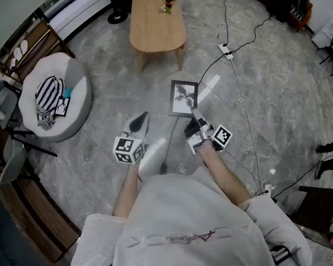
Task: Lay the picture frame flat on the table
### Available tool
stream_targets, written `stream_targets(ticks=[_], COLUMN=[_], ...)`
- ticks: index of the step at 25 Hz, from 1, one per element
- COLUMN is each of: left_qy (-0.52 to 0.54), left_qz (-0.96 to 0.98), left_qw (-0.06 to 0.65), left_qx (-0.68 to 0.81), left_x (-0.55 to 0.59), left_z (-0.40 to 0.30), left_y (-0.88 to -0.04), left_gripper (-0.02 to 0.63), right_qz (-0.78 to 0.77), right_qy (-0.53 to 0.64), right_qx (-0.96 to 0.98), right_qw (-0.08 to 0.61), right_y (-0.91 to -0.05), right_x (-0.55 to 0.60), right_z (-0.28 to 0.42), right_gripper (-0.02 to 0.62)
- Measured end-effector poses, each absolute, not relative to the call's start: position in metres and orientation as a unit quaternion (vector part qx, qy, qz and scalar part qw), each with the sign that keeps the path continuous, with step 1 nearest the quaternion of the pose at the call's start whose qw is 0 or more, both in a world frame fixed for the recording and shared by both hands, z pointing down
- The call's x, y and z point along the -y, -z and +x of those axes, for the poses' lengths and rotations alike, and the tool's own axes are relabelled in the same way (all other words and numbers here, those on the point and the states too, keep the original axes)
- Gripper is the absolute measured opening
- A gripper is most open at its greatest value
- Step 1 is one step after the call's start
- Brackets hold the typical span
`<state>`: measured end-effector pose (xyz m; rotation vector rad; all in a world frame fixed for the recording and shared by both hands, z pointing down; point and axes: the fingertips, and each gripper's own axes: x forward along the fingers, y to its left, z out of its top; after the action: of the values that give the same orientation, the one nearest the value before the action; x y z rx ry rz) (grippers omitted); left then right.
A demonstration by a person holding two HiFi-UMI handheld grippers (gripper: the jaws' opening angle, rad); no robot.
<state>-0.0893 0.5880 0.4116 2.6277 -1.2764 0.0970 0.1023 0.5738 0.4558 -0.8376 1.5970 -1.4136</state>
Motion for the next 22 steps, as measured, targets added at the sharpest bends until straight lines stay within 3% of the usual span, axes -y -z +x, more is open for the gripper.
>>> stream_targets(ticks=[22], left_qy=[-0.043], left_qz=[0.889], left_qw=[0.111], left_qx=[0.443], left_x=[-0.582], left_z=[-0.059], left_y=[-0.418], left_gripper=[0.0], right_qz=[-0.329], right_qy=[0.577], right_qx=[-0.623], right_qw=[0.413], right_y=[-0.47], right_x=[-0.565], right_z=[0.124], right_gripper=[0.074])
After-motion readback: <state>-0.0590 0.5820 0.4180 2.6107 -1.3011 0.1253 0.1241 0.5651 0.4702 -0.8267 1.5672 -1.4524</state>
